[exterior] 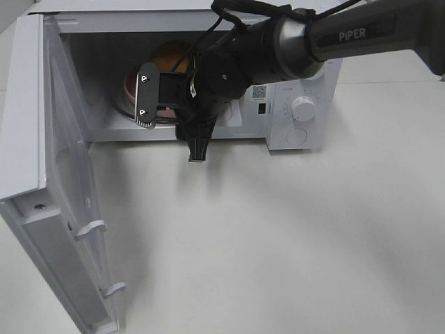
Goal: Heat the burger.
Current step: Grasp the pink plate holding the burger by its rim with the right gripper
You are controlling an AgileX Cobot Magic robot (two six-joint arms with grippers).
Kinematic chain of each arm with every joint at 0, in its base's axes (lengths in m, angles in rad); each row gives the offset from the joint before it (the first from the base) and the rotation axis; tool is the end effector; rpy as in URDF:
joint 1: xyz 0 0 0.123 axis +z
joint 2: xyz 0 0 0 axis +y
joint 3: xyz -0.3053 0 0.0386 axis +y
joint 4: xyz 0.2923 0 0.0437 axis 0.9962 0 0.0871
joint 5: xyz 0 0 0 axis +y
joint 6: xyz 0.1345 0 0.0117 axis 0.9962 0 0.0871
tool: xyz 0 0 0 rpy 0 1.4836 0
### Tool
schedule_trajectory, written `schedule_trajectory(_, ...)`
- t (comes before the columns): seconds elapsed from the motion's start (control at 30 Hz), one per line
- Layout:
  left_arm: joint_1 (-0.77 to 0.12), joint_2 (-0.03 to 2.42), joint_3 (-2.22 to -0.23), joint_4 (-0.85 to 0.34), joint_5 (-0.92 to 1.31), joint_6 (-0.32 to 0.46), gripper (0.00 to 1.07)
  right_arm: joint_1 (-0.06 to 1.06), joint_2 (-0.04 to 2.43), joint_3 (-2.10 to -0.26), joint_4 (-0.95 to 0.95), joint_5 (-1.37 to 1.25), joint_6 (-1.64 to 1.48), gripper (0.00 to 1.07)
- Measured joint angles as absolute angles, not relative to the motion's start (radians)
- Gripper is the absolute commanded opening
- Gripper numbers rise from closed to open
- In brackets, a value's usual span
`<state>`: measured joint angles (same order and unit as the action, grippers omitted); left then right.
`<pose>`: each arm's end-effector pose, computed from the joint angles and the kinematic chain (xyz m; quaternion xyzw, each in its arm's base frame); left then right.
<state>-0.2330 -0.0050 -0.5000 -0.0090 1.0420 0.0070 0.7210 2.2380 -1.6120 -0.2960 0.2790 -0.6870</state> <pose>0.0491 -0.0127 0.2810 0.1015 0.8409 -0.0644 0.5277 0.4390 0.3713 0.1059 -0.6845 0.6255 -0.0837 0.3651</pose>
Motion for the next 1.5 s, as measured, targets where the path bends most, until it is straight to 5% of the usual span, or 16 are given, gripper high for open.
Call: schedule_trajectory(1.5,-0.233,-0.005,-0.500,-0.009,1.042,0.007,0.00,0.721,2.212,-1.612,-0.393,0.323,-0.633,0.53)
